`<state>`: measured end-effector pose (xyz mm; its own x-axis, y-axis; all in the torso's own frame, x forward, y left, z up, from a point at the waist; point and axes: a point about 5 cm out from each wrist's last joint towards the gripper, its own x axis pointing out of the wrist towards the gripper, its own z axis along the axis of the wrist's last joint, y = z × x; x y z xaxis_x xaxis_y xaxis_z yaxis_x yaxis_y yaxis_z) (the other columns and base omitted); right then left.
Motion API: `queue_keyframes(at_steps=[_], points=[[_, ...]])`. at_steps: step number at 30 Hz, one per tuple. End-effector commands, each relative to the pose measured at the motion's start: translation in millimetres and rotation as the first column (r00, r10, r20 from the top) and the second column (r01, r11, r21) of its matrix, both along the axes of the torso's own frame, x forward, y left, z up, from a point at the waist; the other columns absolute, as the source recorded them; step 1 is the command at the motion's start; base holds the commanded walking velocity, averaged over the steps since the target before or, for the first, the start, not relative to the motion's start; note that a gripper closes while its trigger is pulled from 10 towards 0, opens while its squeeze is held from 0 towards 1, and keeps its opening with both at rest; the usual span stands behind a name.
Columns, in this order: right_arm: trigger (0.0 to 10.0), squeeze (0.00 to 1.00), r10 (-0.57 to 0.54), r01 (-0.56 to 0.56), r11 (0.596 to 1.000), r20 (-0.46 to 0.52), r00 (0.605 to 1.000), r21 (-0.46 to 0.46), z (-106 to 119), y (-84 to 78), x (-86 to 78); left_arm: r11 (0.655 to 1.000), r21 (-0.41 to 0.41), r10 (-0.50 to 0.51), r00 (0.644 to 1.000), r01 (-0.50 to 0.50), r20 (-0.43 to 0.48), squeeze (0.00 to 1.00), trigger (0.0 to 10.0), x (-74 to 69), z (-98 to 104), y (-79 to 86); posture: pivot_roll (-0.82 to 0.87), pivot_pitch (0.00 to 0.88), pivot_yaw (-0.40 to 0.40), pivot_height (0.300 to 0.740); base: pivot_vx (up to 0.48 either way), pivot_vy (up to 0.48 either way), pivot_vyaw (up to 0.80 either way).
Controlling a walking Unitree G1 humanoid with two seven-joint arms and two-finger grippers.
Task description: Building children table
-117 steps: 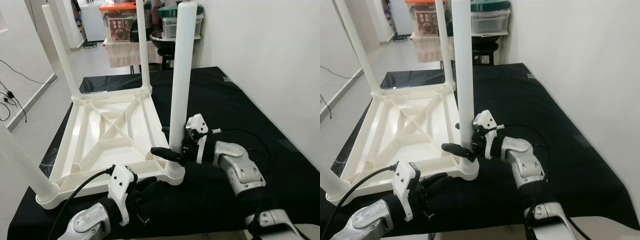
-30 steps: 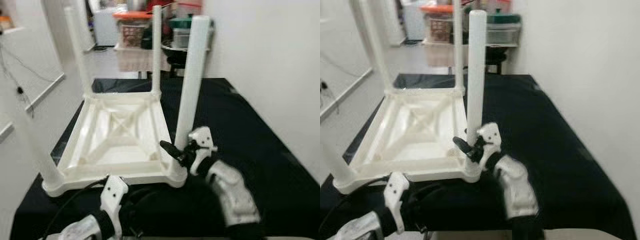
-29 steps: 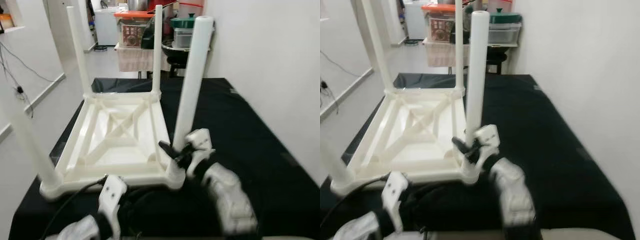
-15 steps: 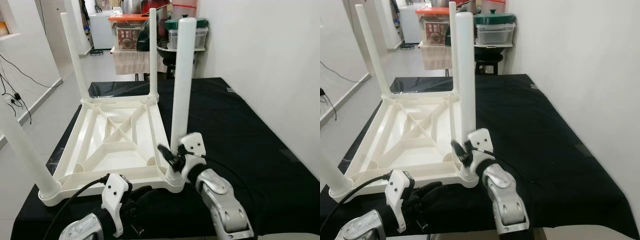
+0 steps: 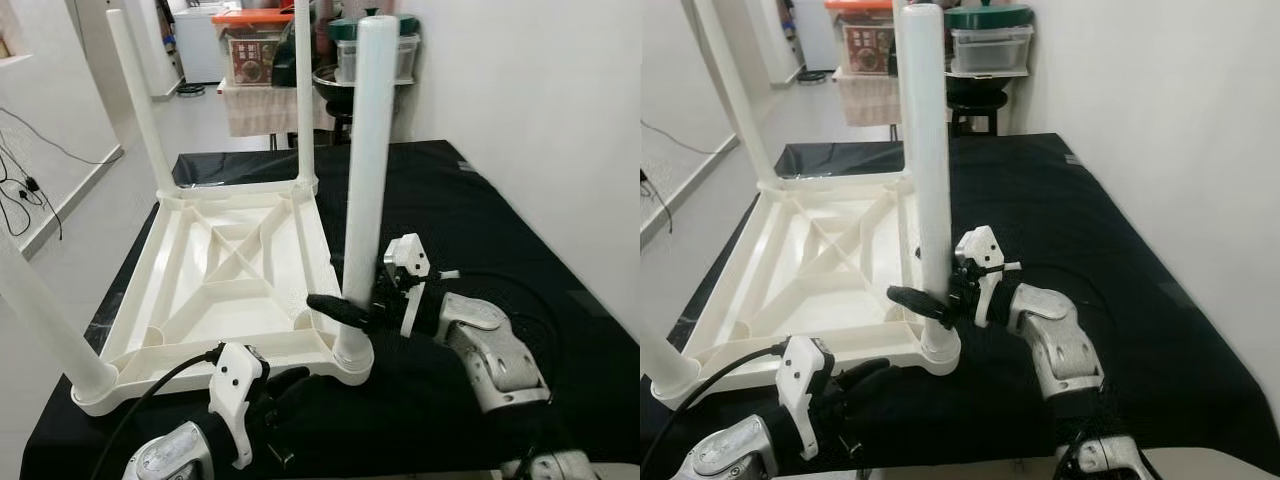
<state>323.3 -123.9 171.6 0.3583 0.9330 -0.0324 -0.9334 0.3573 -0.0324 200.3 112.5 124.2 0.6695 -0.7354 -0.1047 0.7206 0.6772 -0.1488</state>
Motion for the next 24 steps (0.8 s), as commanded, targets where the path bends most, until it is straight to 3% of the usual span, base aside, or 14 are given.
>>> queue_keyframes(at_steps=[1, 3, 4, 5, 8, 9, 15, 20, 24], points=[[10.0, 0.00, 0.025, -0.025, 1.000, 0.013, 1.000, 0.007, 4, -1.3, 3.0, 1.000, 0.006, 0.003, 1.000, -0.003, -0.001, 0.00, 10.0, -2.1, 0, 0.0, 0.11, 0.000, -0.023, 0.740, 0.000, 0.000, 0.00], [10.0, 0.00, 0.041, -0.041, 0.999, 0.009, 0.999, 0.012, 7, -3.2, 9.5, 1.000, 0.007, 0.007, 1.000, -0.007, -0.001, 0.00, 10.0, -5.8, 1, 1.0, 0.13, 0.000, -0.021, 0.740, 0.000, 0.000, 0.00], [8.3, 0.00, 0.064, -0.064, 0.998, 0.008, 0.998, 0.027, 12, -4.2, 14.2, 1.000, 0.008, 0.018, 1.000, -0.018, 0.001, 0.00, 10.0, -12.0, 3, 3.4, 0.14, 0.000, -0.016, 0.740, 0.000, 0.000, 0.00], [1.7, 0.00, 0.092, -0.092, 0.995, 0.003, 0.996, 0.045, 18, -5.2, 17.6, 0.999, 0.013, 0.037, 0.999, -0.037, -0.004, 0.00, 10.0, -19.1, 4, 7.3, 0.15, 0.000, -0.012, 0.740, 0.000, 0.000, 0.00], [1.7, 0.00, 0.116, -0.116, 0.992, 0.003, 0.993, 0.058, 21, -6.2, 19.5, 0.999, 0.017, 0.051, 0.999, -0.051, -0.007, 0.00, 10.0, -23.6, 5, 9.8, 0.15, 0.000, -0.012, 0.740, 0.000, 0.000, 0.00], [0.0, 0.00, 0.150, -0.150, 0.987, -0.001, 0.989, 0.062, 23, -7.7, 19.0, 0.998, 0.018, 0.067, 0.998, -0.067, -0.018, 0.00, 10.0, -31.4, 6, 14.6, 0.17, 0.033, -0.003, 0.740, 0.000, 0.000, 0.00], [0.0, 0.00, 0.236, -0.235, 0.971, -0.016, 0.972, 0.040, 27, -14.2, 20.0, 0.996, 0.035, 0.088, 0.995, -0.086, -0.047, 0.00, 10.0, -48.7, 12, 25.0, 0.20, 0.079, -0.002, 0.740, 0.000, 0.000, 0.00], [0.0, 0.00, 0.254, -0.253, 0.967, -0.002, 0.967, 0.018, 28, -17.7, 23.0, 0.995, 0.037, 0.098, 0.994, -0.096, -0.054, 0.00, 10.0, -50.4, 12, 25.2, 0.19, 0.079, -0.006, 0.740, 0.000, 0.000, 0.00], [0.0, 0.00, 0.170, -0.167, 0.985, 0.061, 0.984, -0.040, 21, -17.2, 19.3, 0.994, 0.037, 0.100, 0.994, -0.098, -0.043, 0.00, 10.0, -44.8, 10, 22.3, 0.15, 0.042, -0.024, 0.740, 0.000, 0.000, 0.00]])
